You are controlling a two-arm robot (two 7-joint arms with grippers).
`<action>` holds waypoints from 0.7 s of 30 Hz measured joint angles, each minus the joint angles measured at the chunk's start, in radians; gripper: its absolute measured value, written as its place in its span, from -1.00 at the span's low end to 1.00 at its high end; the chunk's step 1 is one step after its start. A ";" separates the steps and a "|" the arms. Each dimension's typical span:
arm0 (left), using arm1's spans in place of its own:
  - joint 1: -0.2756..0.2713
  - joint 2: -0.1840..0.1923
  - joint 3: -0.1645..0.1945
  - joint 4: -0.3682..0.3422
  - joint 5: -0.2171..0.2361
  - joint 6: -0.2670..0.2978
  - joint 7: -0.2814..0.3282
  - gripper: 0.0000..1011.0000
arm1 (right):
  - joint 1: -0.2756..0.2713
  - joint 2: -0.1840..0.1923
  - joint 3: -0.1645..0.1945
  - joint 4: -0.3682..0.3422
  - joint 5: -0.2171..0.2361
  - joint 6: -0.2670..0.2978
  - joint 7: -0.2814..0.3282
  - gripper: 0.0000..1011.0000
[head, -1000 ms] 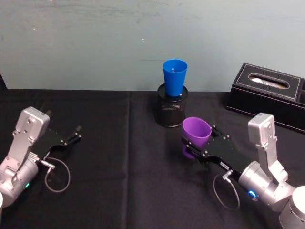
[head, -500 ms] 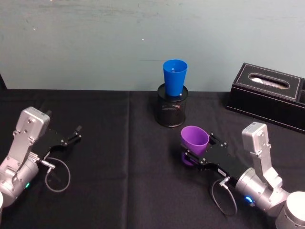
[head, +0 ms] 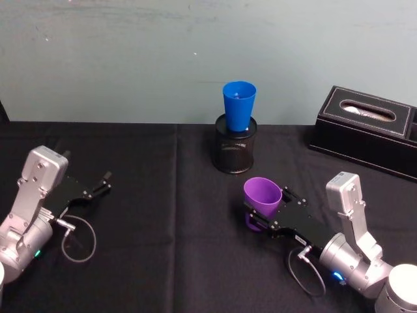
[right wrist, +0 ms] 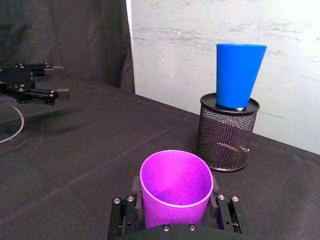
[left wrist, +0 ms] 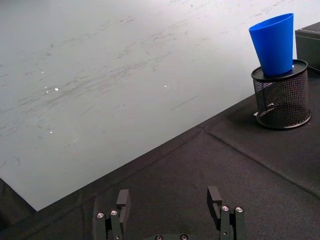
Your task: Pick up one cup with a gripper and tap it against the other cup.
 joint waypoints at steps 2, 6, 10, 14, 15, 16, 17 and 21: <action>0.000 0.000 0.000 0.000 0.000 0.000 0.000 1.00 | 0.001 0.000 0.000 0.002 0.000 -0.001 0.002 0.46; 0.000 0.000 0.000 0.000 0.000 0.000 0.000 1.00 | 0.003 -0.001 -0.001 0.004 0.000 -0.001 0.006 0.46; 0.000 0.000 0.000 0.000 0.000 0.000 0.000 1.00 | 0.003 -0.001 -0.001 0.004 0.000 -0.001 0.005 0.46; 0.000 0.000 0.000 0.000 0.000 0.000 0.000 1.00 | 0.003 -0.001 -0.001 0.004 0.000 -0.001 0.005 0.46; 0.000 0.000 0.000 0.000 0.000 0.000 0.000 1.00 | 0.003 -0.001 -0.001 0.004 0.000 0.000 0.005 0.46; 0.000 0.000 0.000 0.000 0.000 0.000 0.000 1.00 | 0.003 -0.001 -0.001 0.004 0.000 0.000 0.005 0.46; 0.000 0.000 0.000 0.000 0.000 0.000 0.000 1.00 | 0.003 -0.001 -0.001 0.004 0.000 0.000 0.005 0.46; 0.000 0.000 0.000 0.000 0.000 0.000 0.000 1.00 | 0.002 -0.001 -0.001 0.004 0.000 0.000 0.005 0.46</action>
